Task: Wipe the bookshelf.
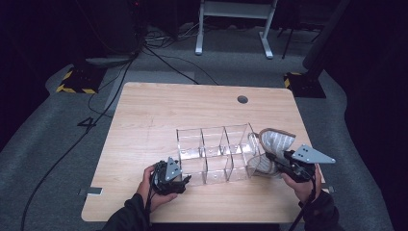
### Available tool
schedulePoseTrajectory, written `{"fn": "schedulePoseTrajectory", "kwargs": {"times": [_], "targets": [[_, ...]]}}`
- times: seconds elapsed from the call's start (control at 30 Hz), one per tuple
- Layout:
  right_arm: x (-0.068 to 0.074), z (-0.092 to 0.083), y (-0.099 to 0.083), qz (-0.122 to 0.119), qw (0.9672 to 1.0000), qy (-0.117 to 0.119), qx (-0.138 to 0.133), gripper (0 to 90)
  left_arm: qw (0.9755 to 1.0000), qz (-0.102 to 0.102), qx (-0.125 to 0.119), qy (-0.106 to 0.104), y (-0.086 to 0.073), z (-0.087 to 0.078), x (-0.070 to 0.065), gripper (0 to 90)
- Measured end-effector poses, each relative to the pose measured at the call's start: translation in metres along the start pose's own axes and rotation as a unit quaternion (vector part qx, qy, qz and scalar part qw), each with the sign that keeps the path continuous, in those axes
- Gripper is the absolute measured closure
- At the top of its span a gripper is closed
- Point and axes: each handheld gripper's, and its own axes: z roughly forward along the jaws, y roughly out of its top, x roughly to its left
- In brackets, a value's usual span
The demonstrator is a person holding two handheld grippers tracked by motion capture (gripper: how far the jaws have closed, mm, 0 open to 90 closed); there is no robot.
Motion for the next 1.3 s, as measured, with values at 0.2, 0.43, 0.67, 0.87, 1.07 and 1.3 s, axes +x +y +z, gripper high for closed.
{"fn": "schedulePoseTrajectory", "kwargs": {"times": [0.2, 0.43, 0.67, 0.87, 1.07, 1.3], "targets": [[0.002, 0.008, -0.011, 0.001, 0.9991, 0.018, 0.038, 73.4, 1.0000, 0.001, 0.000, -0.001, 0.000, 0.001, 0.001, 29.1], [0.007, 0.026, -0.035, -0.014, 0.9856, 0.022, 0.167, 71.6, 1.0000, 0.003, 0.002, -0.004, 0.000, 0.000, 0.001, 29.3], [0.012, 0.040, -0.055, -0.009, 0.9639, 0.064, 0.258, 61.7, 1.0000, 0.006, 0.003, -0.007, 0.000, 0.000, 0.000, 29.4], [0.013, 0.044, -0.058, 0.002, 0.9586, 0.070, 0.276, 46.6, 0.9999, 0.007, 0.006, -0.010, -0.001, 0.000, 0.000, 29.3], [0.015, 0.047, -0.060, -0.001, 0.9575, 0.066, 0.281, 44.4, 0.9999, 0.006, 0.007, -0.013, -0.001, 0.000, 0.000, 29.2], [0.008, 0.049, -0.056, 0.007, 0.9533, 0.060, 0.296, 66.2, 0.9998, 0.009, 0.010, -0.013, -0.001, 0.000, 0.000, 29.1]]}}
